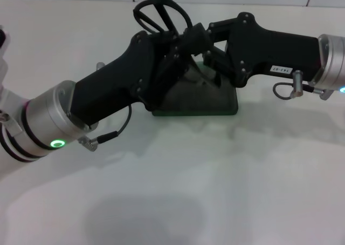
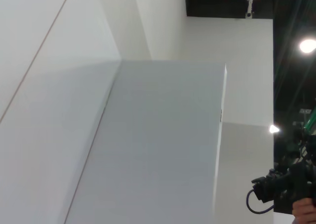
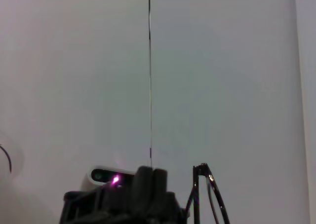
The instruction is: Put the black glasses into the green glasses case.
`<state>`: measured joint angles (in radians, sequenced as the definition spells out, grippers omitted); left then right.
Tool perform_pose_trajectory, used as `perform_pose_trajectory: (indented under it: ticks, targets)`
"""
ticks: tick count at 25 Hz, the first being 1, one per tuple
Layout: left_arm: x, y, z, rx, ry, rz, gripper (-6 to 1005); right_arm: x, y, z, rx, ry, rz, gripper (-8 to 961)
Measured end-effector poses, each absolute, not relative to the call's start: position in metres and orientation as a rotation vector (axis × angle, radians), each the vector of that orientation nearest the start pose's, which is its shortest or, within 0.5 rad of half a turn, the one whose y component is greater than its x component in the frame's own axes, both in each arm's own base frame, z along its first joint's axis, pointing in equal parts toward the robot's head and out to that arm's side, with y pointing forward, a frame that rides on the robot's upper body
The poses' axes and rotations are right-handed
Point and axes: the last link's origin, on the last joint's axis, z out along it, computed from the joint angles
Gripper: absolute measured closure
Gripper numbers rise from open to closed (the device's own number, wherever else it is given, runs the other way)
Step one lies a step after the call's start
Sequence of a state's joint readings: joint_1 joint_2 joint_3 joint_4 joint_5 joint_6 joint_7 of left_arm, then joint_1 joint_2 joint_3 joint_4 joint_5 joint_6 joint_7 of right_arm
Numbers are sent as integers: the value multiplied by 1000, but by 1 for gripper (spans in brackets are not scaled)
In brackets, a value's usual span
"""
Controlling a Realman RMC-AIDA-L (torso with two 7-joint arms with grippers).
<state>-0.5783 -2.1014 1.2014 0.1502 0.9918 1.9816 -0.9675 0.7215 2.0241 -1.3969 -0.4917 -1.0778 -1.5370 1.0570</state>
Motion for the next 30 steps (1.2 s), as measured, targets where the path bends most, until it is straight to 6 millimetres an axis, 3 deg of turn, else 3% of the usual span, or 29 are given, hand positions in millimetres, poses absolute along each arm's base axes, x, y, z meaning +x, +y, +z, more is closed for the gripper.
perform_pose_trajectory:
  ticks: [9,25,30]
  targets:
    - [-181,271,-27,-2533,-322,-1863,961,127,355,-28,-2725,-5,1304,898]
    - [-188,275,-27,-2436,-427,-1857,961,128,350,-30,-2752,-1,1313,898]
    - [-194,271,-25,-2442,-472,-1863,961,136,362,-31,-2713,23,1206,898]
